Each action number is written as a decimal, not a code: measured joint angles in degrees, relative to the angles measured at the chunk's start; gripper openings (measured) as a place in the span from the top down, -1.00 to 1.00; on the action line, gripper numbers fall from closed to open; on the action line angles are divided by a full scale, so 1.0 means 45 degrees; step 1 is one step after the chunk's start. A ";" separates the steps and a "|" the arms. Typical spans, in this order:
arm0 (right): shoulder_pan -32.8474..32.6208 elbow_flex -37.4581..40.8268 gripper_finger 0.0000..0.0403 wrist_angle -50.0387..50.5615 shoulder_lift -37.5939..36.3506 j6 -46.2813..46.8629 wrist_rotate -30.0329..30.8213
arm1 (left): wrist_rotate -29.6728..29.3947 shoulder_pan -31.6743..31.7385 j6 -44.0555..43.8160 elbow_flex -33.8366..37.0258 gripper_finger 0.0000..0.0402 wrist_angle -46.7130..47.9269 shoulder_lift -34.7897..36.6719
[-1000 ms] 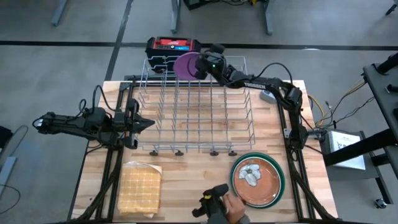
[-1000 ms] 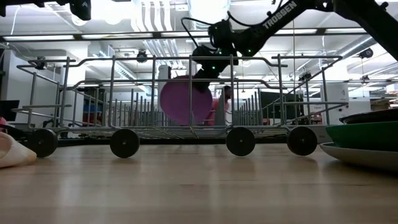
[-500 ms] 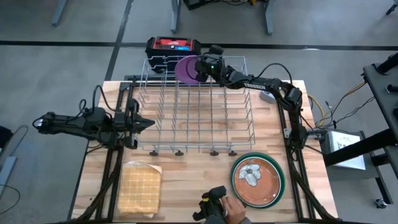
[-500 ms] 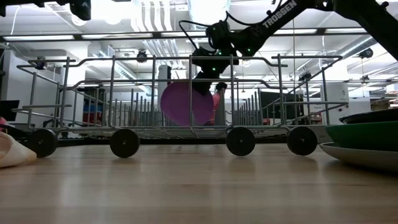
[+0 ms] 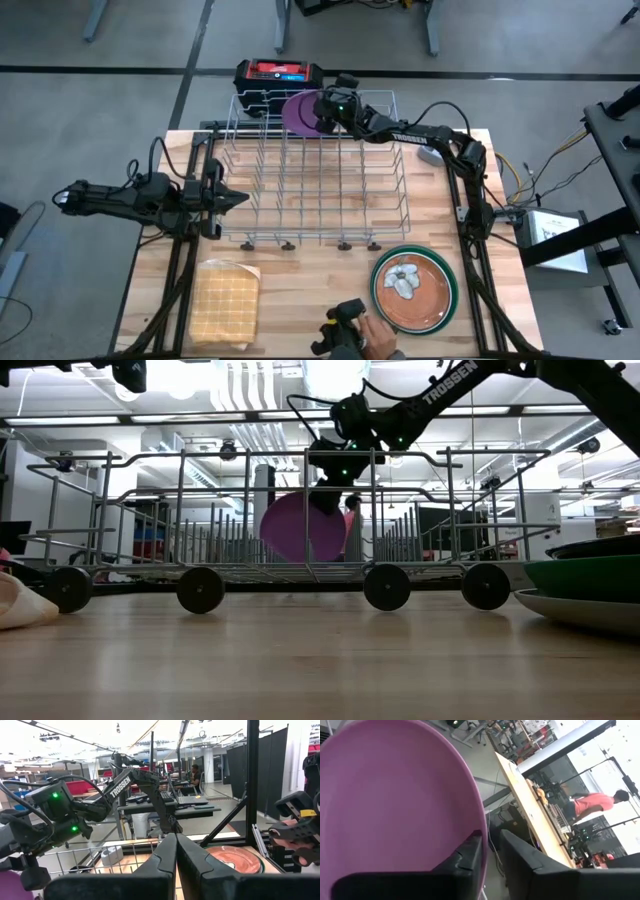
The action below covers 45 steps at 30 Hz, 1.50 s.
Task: Sort dishes
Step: Put the purple plate into the dish rack
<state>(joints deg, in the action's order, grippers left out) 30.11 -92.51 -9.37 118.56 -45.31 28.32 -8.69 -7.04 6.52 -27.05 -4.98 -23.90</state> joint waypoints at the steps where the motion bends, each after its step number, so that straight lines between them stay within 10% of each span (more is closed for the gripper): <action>1: 0.0000 0.0004 0.61 0.0001 0.0000 -0.0040 0.0008 | 0.0000 0.0002 0.0000 0.0000 1.00 0.0015 0.0000; 45: -0.0731 0.0005 -0.57 0.0472 -0.0066 -0.1723 0.2431 | -0.0005 0.0002 -0.0034 -0.0005 1.00 0.0250 -0.0015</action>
<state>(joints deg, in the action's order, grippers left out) 26.82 -92.49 -7.25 118.27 -53.07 39.27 -8.71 -7.03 6.37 -27.07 -3.86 -23.97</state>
